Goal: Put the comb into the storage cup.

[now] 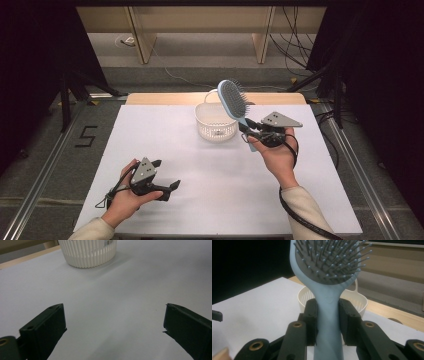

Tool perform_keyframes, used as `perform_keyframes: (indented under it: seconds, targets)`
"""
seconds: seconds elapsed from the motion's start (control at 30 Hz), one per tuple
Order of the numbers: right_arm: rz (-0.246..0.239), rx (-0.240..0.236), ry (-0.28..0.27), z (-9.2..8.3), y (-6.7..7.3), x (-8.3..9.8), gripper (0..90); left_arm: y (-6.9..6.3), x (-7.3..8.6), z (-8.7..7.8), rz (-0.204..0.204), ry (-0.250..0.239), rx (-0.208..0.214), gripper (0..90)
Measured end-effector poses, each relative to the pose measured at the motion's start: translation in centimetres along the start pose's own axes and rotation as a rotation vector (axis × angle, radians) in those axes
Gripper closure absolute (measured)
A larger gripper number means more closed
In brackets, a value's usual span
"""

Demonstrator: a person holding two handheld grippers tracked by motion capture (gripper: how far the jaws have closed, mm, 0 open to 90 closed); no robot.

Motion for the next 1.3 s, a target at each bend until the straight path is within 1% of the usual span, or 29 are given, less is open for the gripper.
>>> perform_keyframes:
  seconds: [0.77, 1.3]
  targets:
    - [0.003, -0.005, -0.018, 0.6, 0.0, -1.0, 70.4, 0.0, 0.0, 0.0, 0.0, 0.0, -0.001, 3.5]
    - [0.018, -0.01, -0.028, 1.0, -0.1, -1.7, 70.4, 0.0, 0.0, 0.0, -0.004, -0.002, 0.001, 3.6]
Point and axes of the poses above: each handheld gripper's, and its own axes: z roughly forward along the jaws, x roughly out of its underside, y roughly to its left, the point moved 5 cm from there along z, roughly forward along the jaws, and after that the axes turned 13 degrees about y, right-handed, at the moved point
